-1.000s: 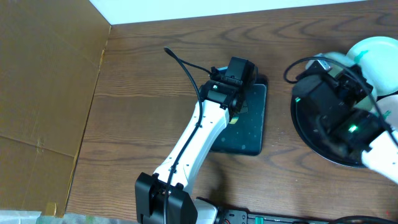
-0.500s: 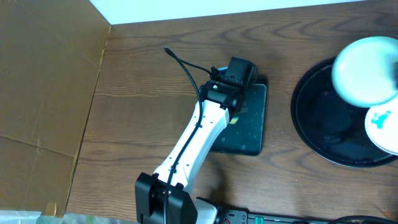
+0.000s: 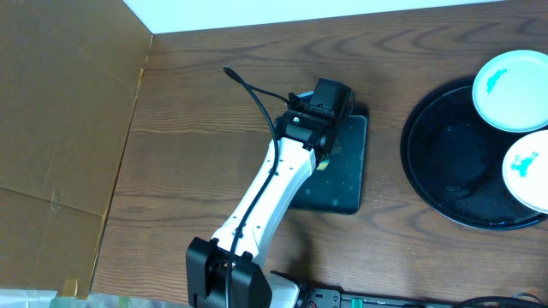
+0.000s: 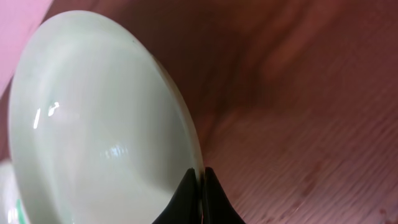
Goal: Clean dirty plates on tray and stack at the side
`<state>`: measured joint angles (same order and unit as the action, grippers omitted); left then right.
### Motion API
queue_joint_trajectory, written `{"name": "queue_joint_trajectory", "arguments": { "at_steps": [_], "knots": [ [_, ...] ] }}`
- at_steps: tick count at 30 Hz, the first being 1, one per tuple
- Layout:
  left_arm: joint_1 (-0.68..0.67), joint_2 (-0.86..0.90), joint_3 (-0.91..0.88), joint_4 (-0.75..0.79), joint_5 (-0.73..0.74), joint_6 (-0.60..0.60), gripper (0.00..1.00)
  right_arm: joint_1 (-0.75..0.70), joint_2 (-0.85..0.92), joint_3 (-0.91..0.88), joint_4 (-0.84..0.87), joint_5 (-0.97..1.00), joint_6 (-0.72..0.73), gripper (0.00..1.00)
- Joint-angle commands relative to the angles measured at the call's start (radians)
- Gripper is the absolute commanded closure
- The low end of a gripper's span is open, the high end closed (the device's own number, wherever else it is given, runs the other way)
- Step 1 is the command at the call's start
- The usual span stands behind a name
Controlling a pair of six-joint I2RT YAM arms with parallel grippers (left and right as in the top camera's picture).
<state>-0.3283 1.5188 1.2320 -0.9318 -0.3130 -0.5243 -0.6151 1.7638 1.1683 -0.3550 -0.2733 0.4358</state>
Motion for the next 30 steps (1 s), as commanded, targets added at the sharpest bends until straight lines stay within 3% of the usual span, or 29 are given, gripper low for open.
{"name": "queue_joint_trajectory", "arguments": {
  "at_steps": [1, 10, 11, 12, 14, 16, 21, 23, 26, 30],
  "knots": [
    [0.003, -0.003, -0.005, 0.001, -0.013, -0.013, 0.93, -0.043, 0.053, -0.001, 0.036, -0.076, 0.127, 0.99],
    [0.003, -0.003, -0.005, 0.027, -0.013, -0.013, 0.93, -0.057, 0.19, -0.001, 0.102, -0.071, 0.128, 0.97],
    [0.003, -0.003, -0.005, 0.027, -0.013, -0.013, 0.93, -0.057, 0.195, -0.001, 0.103, -0.066, 0.128, 0.92],
    [0.003, -0.003, -0.005, 0.028, -0.013, -0.013, 0.93, -0.057, 0.196, -0.001, 0.103, -0.065, 0.128, 0.79],
    [0.003, -0.003, -0.005, 0.028, -0.013, -0.013, 0.93, -0.058, 0.194, 0.0, 0.109, -0.066, 0.128, 0.63],
    [0.003, -0.003, -0.005, 0.028, -0.013, -0.013, 0.93, -0.058, 0.185, 0.002, 0.113, -0.079, 0.128, 0.51],
    [0.003, -0.003, -0.005, 0.028, -0.013, -0.013, 0.93, -0.053, 0.121, 0.023, 0.15, -0.211, 0.128, 0.39],
    [0.003, -0.003, -0.005, 0.028, -0.013, -0.013, 0.93, -0.038, 0.076, 0.032, 0.175, -0.237, 0.128, 0.3],
    [0.003, -0.003, -0.005, 0.029, -0.013, -0.013, 0.93, 0.008, 0.005, 0.035, 0.212, -0.219, 0.098, 0.01],
    [0.002, -0.003, -0.005, 0.029, -0.013, -0.013, 0.93, 0.116, -0.048, 0.035, 0.24, -0.173, -0.059, 0.01]
  ]
}}
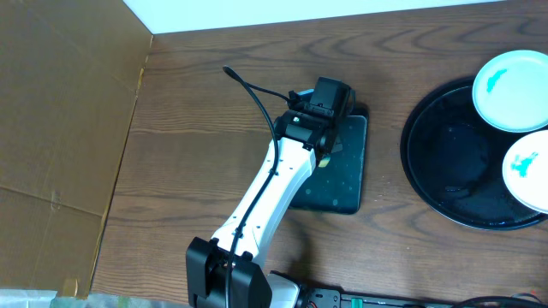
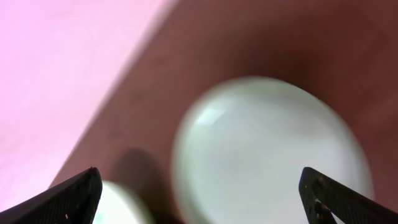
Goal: Clean dirty plates on tray and stack at the side
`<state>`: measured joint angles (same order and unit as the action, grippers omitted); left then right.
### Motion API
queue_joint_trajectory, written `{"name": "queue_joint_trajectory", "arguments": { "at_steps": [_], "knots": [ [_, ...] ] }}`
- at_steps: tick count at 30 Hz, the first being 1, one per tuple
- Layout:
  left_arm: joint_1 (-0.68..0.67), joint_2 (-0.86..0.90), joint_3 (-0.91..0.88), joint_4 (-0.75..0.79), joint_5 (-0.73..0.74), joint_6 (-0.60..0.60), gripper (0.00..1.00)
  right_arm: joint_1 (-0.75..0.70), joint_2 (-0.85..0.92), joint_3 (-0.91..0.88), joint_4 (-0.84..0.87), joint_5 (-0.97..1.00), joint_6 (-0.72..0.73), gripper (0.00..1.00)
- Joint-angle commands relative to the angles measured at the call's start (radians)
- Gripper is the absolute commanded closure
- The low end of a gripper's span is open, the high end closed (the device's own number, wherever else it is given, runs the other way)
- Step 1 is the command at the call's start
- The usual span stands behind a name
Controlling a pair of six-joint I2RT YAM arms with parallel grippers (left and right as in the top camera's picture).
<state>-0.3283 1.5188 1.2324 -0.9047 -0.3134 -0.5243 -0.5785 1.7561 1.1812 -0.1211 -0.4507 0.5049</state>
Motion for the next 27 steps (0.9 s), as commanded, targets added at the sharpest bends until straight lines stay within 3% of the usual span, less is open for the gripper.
{"name": "queue_joint_trajectory", "arguments": {
  "at_steps": [1, 4, 7, 14, 18, 23, 27],
  "knots": [
    [0.003, -0.003, -0.006, 0.003, -0.013, -0.013, 0.93, 0.117, -0.042, 0.023, 0.005, 0.018, -0.197, 0.01],
    [0.003, -0.003, -0.006, 0.008, -0.013, -0.013, 0.93, 0.221, -0.028, 0.023, -0.029, 0.089, -0.389, 0.01],
    [0.003, -0.003, -0.006, 0.009, -0.013, -0.013, 0.93, 0.325, 0.012, 0.023, -0.059, 0.254, -0.484, 0.01],
    [0.003, -0.003, -0.006, 0.009, -0.013, -0.013, 0.93, 0.472, 0.125, 0.023, -0.029, 0.545, -0.529, 0.01],
    [0.003, -0.003, -0.006, 0.013, -0.013, -0.013, 0.93, 0.487, 0.158, 0.023, 0.006, 0.55, -0.53, 0.01],
    [0.003, -0.003, -0.006, 0.025, -0.013, -0.013, 0.93, 0.488, 0.175, 0.022, 0.012, 0.547, -0.529, 0.37],
    [0.003, -0.003, -0.006, 0.025, -0.013, -0.013, 0.93, 0.488, 0.2, 0.022, 0.014, 0.472, -0.529, 0.39]
  ]
}}
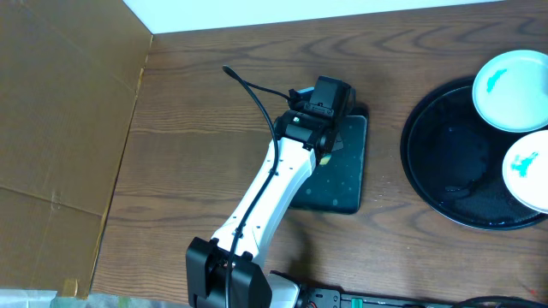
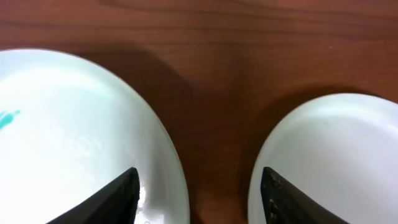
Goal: Clean dirty plates on tray and stack at the side
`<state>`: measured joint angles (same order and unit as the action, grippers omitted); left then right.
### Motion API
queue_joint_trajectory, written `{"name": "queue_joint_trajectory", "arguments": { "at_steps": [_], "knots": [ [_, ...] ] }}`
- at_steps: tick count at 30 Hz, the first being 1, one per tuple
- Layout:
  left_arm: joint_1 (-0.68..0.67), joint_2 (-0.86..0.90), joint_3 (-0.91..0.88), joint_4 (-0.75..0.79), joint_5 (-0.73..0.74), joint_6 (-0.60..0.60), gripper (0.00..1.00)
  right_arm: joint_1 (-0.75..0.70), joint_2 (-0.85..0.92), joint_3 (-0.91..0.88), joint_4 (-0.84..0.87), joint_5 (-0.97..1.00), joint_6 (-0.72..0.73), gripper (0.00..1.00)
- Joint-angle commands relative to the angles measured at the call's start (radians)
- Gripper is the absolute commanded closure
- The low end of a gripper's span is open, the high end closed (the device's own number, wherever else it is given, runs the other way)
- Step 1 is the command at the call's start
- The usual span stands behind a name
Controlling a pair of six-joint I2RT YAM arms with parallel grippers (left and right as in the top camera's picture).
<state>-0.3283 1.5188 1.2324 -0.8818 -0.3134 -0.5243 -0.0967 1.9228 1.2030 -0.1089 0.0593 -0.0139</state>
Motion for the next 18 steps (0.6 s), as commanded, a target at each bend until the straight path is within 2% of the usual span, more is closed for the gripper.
{"name": "queue_joint_trajectory", "arguments": {
  "at_steps": [1, 5, 7, 13, 16, 18],
  "knots": [
    [0.003, -0.003, -0.006, 0.002, -0.013, -0.013, 0.93, 0.006, 0.044, 0.0, 0.005, -0.047, -0.011, 0.39],
    [0.003, -0.003, -0.006, 0.001, -0.013, -0.013, 0.93, 0.006, 0.08, 0.0, 0.006, -0.05, -0.01, 0.39],
    [0.003, -0.003, -0.006, 0.001, -0.013, -0.013, 0.93, 0.006, 0.094, 0.0, 0.008, -0.05, -0.01, 0.44],
    [0.003, -0.003, -0.006, 0.001, -0.013, -0.012, 0.93, 0.005, 0.097, 0.0, 0.008, -0.05, -0.01, 0.83],
    [0.003, -0.003, -0.006, 0.001, -0.013, -0.012, 0.93, 0.005, 0.09, 0.0, 0.004, -0.082, -0.01, 0.97],
    [0.003, -0.003, -0.006, 0.001, -0.013, -0.012, 0.93, 0.005, 0.083, 0.0, 0.004, -0.124, -0.01, 0.99]
  ]
}}
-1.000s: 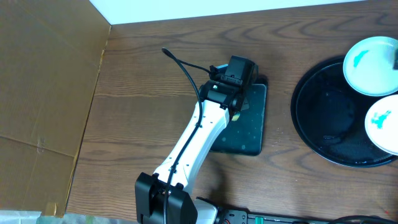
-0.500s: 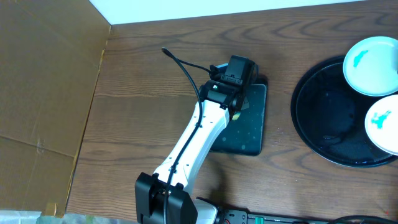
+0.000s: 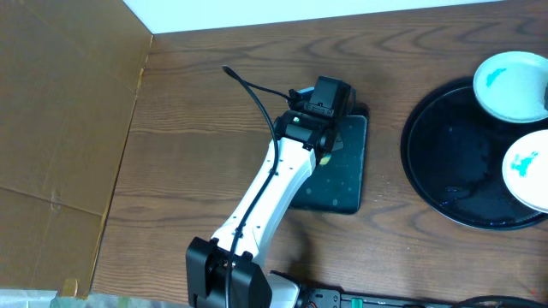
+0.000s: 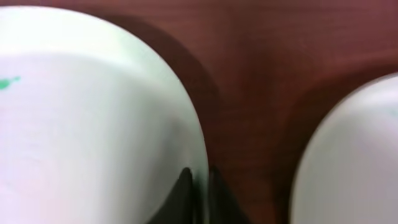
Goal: Clean dirty plates on tray and stack at the side
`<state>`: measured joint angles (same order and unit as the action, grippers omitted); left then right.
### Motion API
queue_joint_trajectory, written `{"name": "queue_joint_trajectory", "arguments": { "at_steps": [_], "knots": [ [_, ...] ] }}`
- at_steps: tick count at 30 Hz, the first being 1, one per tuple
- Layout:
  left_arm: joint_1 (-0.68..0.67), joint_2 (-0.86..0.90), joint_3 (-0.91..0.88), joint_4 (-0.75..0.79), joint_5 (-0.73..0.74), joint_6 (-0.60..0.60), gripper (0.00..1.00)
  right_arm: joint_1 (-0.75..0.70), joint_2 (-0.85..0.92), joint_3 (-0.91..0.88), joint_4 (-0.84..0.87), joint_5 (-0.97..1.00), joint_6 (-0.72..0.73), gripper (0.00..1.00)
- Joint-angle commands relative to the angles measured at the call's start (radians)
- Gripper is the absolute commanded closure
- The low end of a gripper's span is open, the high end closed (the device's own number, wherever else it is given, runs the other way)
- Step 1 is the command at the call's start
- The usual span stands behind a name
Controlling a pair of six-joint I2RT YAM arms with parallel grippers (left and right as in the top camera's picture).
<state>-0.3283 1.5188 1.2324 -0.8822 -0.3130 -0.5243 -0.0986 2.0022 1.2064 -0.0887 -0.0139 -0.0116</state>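
Observation:
In the right wrist view my right gripper (image 4: pixel 198 174) is shut on the rim of a white plate (image 4: pixel 93 124) that has a teal smear (image 4: pixel 7 82) at its left edge. This is the upper plate (image 3: pixel 509 85) on the black tray (image 3: pixel 445 145) in the overhead view. A second smeared plate (image 3: pixel 527 167) lies lower on the tray. A clean white plate (image 4: pixel 354 155) rests on the wood just right of the gripped one. My left gripper (image 3: pixel 330 98) hovers over a dark mat (image 3: pixel 342 184); its fingers are hidden beneath the wrist.
A sheet of cardboard (image 3: pixel 60 128) covers the table's left side. A yellowish bit (image 3: pixel 324 160) shows beside the left arm on the mat. A black cable (image 3: pixel 253 90) loops off the left wrist. The tray runs out of the overhead view at the right.
My right gripper was open, with one finger over the smeared plate and the other over the clean one. It now pinches the smeared plate's rim. The left arm has not moved.
At first my right gripper was shut on the rim of a clean white plate, tilted above the wood. Then it stood open with that plate lying flat below it. Later it hung open between the two plates, and now it grips the smeared one.

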Motion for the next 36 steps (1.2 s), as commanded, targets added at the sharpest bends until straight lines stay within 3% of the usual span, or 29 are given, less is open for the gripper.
{"name": "queue_joint_trajectory", "arguments": {
  "at_steps": [1, 15, 25, 36],
  "knots": [
    [0.003, -0.003, -0.006, 0.002, -0.013, -0.012, 0.93, 0.008, -0.003, -0.003, -0.016, -0.079, -0.012, 0.99],
    [0.003, -0.003, -0.006, 0.006, -0.013, -0.013, 0.93, 0.02, -0.182, -0.003, -0.142, -0.428, 0.026, 0.99],
    [0.003, -0.003, -0.011, 0.014, -0.013, -0.013, 0.93, 0.091, -0.183, -0.006, -0.381, -0.41, 0.013, 0.99],
    [0.003, -0.003, -0.051, 0.058, -0.013, -0.058, 0.93, 0.113, -0.166, -0.042, -0.443, -0.378, -0.01, 0.99]
  ]
}}
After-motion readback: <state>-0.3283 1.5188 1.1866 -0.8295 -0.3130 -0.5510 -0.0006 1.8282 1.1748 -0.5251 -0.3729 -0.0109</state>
